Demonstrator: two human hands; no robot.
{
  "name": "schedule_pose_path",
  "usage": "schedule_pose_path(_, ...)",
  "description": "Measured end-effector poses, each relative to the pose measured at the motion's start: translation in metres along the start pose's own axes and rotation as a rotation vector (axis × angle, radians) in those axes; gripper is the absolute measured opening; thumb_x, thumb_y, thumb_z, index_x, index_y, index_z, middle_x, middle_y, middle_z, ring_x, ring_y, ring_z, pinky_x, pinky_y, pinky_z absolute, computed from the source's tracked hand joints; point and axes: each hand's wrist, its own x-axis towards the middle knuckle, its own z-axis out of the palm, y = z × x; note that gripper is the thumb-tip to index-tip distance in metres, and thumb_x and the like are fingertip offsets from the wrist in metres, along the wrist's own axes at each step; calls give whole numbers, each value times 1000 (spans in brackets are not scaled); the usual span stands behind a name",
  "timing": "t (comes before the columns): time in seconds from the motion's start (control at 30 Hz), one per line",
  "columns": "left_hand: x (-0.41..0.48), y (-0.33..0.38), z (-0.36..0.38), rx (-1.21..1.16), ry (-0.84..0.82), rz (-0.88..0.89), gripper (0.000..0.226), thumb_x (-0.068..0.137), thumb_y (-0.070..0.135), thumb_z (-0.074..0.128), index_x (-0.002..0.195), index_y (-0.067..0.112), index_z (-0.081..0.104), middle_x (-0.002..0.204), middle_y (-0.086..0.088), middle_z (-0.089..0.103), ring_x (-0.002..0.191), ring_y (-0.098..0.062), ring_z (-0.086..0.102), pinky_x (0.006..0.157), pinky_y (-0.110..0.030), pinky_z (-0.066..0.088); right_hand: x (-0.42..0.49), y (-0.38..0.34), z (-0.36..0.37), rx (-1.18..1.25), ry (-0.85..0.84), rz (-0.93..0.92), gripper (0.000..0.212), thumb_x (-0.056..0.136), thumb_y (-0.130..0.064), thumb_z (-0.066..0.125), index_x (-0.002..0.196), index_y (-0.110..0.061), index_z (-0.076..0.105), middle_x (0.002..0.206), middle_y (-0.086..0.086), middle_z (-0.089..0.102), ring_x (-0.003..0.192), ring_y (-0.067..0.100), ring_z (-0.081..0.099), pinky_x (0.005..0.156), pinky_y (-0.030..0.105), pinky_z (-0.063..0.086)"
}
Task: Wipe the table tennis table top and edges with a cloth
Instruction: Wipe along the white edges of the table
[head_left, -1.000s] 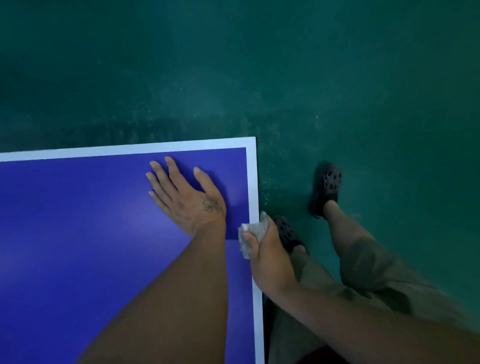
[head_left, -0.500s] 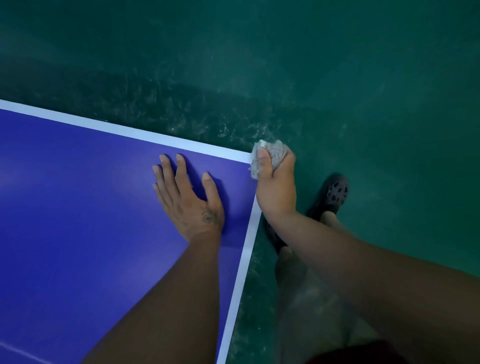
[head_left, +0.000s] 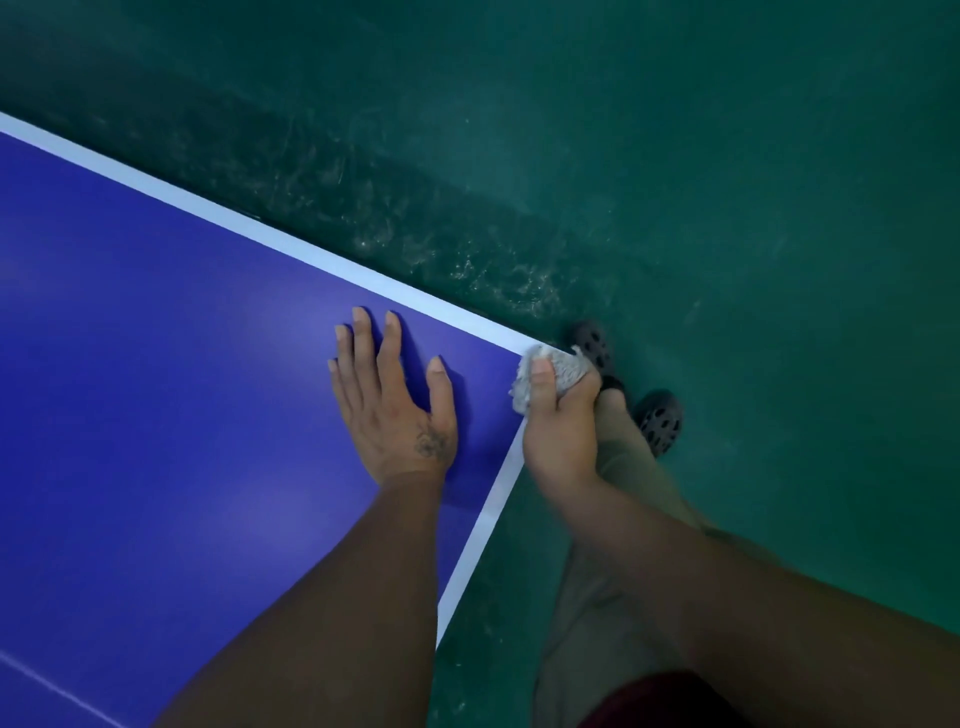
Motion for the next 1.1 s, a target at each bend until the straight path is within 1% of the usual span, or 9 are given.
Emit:
schedule_pose_path(0.13,-1,0,1,-15,-9,-15,61,107,37,56,163,17,44,177,-5,28,166,-26,18,133,-54,18,14,-16,-11,-76,-47,-77,62,111,-44,51,161,-15,29,143,2,58,108,9,64,89,16,50)
schedule_pose_path(0.23,0,1,-1,-5,-29,-69,62,107,40,54,164,21,43,178,-2,25,167,-25,15,134,-52,16,16,-28,-33,-266,-178,-144,64,109,-50,49,162,-20,29,140,2,56,109,9,64,85,-1,45)
schedule_pose_path(0.3,1,3,-1,4,-41,-118,62,107,42,51,166,23,40,179,0,22,167,-24,13,135,-51,14,27,-46,-53,-544,-298,-190,69,103,-64,43,161,-29,30,140,6,54,114,22,65,99,23,55)
schedule_pose_path(0.37,2,4,-1,16,-44,-171,63,108,42,50,167,24,37,179,1,20,167,-24,11,135,-51,13,44,-70,-64,-838,-472,-192,68,104,-64,42,161,-28,31,145,12,53,120,30,62,104,44,53)
schedule_pose_path(0.47,2,6,-2,50,-24,-286,63,109,40,48,168,24,35,179,1,20,167,-24,11,134,-52,14,67,-110,-58,-1190,-737,-260,64,108,-59,45,157,-19,38,152,10,51,128,30,58,108,50,49)
schedule_pose_path(0.57,1,10,-3,70,16,-481,64,109,39,46,169,22,33,180,-1,19,167,-24,10,134,-54,14,76,-135,-34,-1395,-857,-308,71,105,-68,43,154,-16,36,146,10,56,114,25,62,100,48,52)
schedule_pose_path(0.77,1,7,-1,82,48,-585,66,109,39,44,170,18,31,180,-4,18,167,-26,11,133,-56,15,68,-152,52,-1286,-848,-366,71,106,-70,41,150,-14,37,148,11,51,120,28,60,92,43,48)
schedule_pose_path(0.9,1,5,-1,87,30,-579,66,108,37,45,169,17,32,180,-6,18,167,-28,11,133,-57,15,63,-166,101,-1172,-837,-329,69,107,-63,47,149,-8,39,146,13,51,128,32,57,102,47,50)
schedule_pose_path(1.1,3,4,-3,85,21,-591,66,107,36,46,168,16,34,179,-6,20,167,-30,12,133,-58,16,67,-159,58,-952,-915,-178,48,103,-56,62,130,-16,54,120,10,67,109,30,69,104,57,54)
